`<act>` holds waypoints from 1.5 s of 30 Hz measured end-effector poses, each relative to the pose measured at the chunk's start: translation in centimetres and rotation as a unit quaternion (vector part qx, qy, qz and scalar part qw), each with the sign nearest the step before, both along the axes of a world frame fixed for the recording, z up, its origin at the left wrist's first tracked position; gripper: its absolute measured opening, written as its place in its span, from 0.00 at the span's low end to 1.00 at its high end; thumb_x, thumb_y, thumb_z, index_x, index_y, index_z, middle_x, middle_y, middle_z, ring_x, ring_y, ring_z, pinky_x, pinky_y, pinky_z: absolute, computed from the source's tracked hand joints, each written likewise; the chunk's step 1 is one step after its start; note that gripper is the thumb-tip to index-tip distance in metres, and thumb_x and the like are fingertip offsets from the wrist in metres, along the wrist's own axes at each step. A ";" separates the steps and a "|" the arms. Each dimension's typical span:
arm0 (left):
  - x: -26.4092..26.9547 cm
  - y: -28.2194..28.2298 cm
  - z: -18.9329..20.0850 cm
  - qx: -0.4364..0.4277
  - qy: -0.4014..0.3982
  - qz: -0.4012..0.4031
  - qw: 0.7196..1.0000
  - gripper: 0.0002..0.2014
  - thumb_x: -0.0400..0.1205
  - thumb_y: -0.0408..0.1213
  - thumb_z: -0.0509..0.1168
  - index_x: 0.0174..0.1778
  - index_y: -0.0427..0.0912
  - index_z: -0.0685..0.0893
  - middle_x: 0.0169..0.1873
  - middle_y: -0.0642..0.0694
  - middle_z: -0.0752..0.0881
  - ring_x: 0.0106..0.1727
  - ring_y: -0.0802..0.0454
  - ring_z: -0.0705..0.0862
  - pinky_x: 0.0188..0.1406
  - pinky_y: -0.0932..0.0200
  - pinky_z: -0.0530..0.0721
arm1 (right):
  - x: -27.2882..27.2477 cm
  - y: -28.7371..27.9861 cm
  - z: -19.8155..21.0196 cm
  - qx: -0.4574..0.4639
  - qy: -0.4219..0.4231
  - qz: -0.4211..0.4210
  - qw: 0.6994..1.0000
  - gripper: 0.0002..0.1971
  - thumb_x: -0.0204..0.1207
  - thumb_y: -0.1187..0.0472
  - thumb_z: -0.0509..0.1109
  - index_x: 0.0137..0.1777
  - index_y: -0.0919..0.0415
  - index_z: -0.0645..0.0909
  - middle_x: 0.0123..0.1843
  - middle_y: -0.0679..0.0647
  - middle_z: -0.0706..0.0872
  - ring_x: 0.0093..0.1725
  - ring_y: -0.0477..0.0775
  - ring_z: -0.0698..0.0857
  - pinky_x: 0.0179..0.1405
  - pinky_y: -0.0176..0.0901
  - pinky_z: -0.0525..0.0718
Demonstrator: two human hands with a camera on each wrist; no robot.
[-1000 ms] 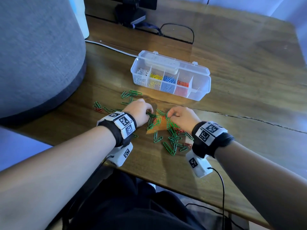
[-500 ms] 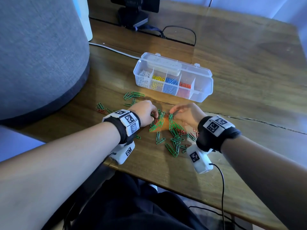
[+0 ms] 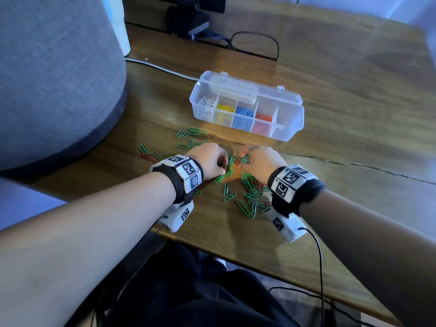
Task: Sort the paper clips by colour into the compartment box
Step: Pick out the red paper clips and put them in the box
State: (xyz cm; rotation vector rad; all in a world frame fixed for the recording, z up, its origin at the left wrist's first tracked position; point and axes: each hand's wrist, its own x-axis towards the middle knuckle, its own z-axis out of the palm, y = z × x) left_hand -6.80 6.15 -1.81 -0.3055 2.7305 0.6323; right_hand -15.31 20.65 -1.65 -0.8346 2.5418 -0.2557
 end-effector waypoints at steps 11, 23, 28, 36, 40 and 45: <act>-0.2 -0.1 -0.2 0.011 0.025 0.000 1.000 0.05 0.77 0.37 0.68 0.48 0.46 0.83 0.46 0.49 0.80 0.52 0.47 0.82 0.52 0.54 0.80 | 0.1 -0.6 0.4 -0.041 -0.069 -0.004 0.997 0.04 0.72 0.61 0.69 0.39 0.54 0.75 0.33 0.48 0.77 0.29 0.49 0.74 0.25 0.37 0.69; -0.6 3.2 2.1 0.511 0.035 0.244 0.824 0.12 0.78 0.19 0.59 0.34 0.39 0.79 0.25 0.47 0.81 0.24 0.57 0.82 0.25 0.63 0.86 | -1.7 8.8 1.0 -0.525 -0.546 -0.391 0.523 0.13 0.33 0.72 0.70 0.21 0.61 0.73 0.27 0.52 0.73 0.30 0.51 0.81 0.25 0.33 0.82; -1.7 5.0 1.4 0.471 0.000 0.254 0.845 0.16 0.76 0.19 0.48 0.29 0.37 0.76 0.27 0.43 0.72 0.22 0.53 0.70 0.13 0.71 0.67 | -3.1 10.9 1.4 -0.410 -0.448 -0.396 0.689 0.05 0.66 0.68 0.59 0.32 0.57 0.71 0.27 0.48 0.68 0.20 0.44 0.64 0.14 0.29 0.58; -2.4 6.2 0.9 0.096 -0.014 -0.015 0.995 0.14 0.83 0.36 0.57 0.50 0.49 0.89 0.53 0.50 0.88 0.48 0.50 0.83 0.46 0.58 0.78 | -1.8 10.1 -0.3 -0.086 -0.089 -0.092 0.988 0.09 0.75 0.60 0.69 0.54 0.51 0.85 0.41 0.47 0.85 0.38 0.49 0.83 0.30 0.30 0.76; -2.6 5.2 0.9 0.058 -0.012 -0.033 0.998 0.15 0.83 0.35 0.58 0.60 0.50 0.87 0.64 0.51 0.84 0.64 0.49 0.80 0.60 0.61 0.75 | -1.9 8.8 -0.8 -0.018 -0.044 -0.023 0.999 0.14 0.74 0.59 0.66 0.57 0.42 0.81 0.50 0.50 0.86 0.45 0.54 0.83 0.39 0.37 0.78; -3.2 4.2 1.2 0.030 0.028 -0.019 0.999 0.11 0.81 0.35 0.62 0.55 0.48 0.87 0.46 0.49 0.86 0.48 0.49 0.82 0.45 0.63 0.75 | -3.0 7.9 -0.7 0.019 -0.017 0.002 1.000 0.11 0.75 0.55 0.65 0.57 0.43 0.77 0.50 0.53 0.85 0.42 0.56 0.83 0.41 0.44 0.83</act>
